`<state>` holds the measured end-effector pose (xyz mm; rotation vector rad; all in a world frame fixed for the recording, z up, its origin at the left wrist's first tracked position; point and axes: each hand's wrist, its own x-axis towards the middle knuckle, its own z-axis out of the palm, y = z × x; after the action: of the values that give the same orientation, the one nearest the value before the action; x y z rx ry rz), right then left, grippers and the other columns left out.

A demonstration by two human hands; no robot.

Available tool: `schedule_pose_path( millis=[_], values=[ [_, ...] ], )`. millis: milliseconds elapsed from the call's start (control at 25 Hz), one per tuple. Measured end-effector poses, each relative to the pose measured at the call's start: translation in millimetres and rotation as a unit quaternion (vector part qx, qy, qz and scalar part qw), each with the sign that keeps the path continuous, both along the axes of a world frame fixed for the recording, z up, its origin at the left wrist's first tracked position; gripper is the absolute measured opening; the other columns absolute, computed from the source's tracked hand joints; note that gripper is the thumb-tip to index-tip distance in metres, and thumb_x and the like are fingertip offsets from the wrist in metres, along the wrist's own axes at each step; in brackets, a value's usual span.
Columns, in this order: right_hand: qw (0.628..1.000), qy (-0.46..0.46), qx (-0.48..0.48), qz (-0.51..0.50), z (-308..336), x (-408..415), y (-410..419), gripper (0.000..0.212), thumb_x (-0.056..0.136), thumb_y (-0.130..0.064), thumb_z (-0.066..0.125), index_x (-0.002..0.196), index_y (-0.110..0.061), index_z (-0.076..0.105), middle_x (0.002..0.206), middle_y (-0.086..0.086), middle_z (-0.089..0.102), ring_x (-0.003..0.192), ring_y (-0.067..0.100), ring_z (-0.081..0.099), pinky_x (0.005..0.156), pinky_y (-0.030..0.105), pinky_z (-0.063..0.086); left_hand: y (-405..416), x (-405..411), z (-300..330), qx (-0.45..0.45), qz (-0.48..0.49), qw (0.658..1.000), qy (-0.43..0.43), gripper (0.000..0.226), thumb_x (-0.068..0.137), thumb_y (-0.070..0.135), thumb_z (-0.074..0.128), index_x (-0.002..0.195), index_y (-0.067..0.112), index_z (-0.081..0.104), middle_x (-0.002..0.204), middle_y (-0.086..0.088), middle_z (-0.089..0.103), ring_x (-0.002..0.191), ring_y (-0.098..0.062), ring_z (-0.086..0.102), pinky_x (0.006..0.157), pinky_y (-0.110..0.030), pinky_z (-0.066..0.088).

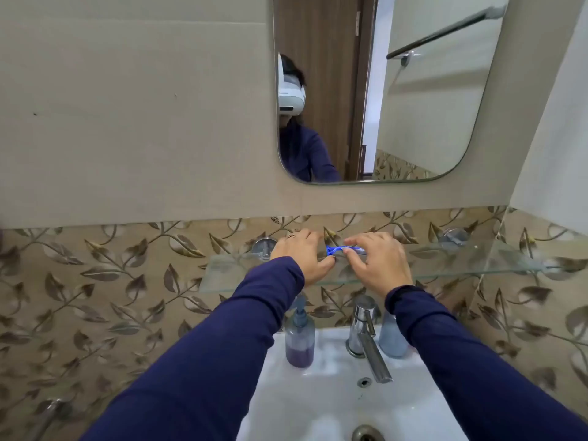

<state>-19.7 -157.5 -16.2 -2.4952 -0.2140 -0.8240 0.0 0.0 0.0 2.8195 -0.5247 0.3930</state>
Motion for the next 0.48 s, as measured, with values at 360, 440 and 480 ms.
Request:
schedule_pose_path(
  millis=[360,440,480],
  values=[
    [0.996,0.073,-0.044,0.01,-11,18,4,0.024,0.091,-0.04,0.043,0.107,-0.033,0.06,0.11,-0.008,0.067,0.114,0.016,0.048,0.112,0.051,0.012,1,14,-14,0.006,0.0,1.0,-0.011,0.057,0.083,0.047,0.04,0.13,0.016,0.043,0.133,-0.008,0.051,0.12,-0.027,0.047,0.102,-0.039,0.032],
    [0.997,0.071,-0.04,0.014,-11,17,4,0.02,0.091,-0.039,0.045,0.102,-0.034,0.061,0.105,-0.008,0.068,0.111,0.016,0.049,0.112,0.051,0.011,2,14,-13,0.01,0.001,1.0,-0.007,0.056,0.083,0.048,0.039,0.13,0.017,0.043,0.133,-0.008,0.051,0.121,-0.027,0.047,0.102,-0.039,0.031],
    [0.997,0.065,-0.035,0.018,-11,16,4,0.019,0.091,-0.039,0.046,0.101,-0.034,0.061,0.103,-0.008,0.068,0.109,0.016,0.05,0.112,0.051,0.011,2,13,-12,0.013,0.0,1.0,-0.006,0.056,0.084,0.049,0.039,0.129,0.018,0.044,0.133,-0.007,0.052,0.121,-0.026,0.046,0.103,-0.039,0.031]
  ],
)
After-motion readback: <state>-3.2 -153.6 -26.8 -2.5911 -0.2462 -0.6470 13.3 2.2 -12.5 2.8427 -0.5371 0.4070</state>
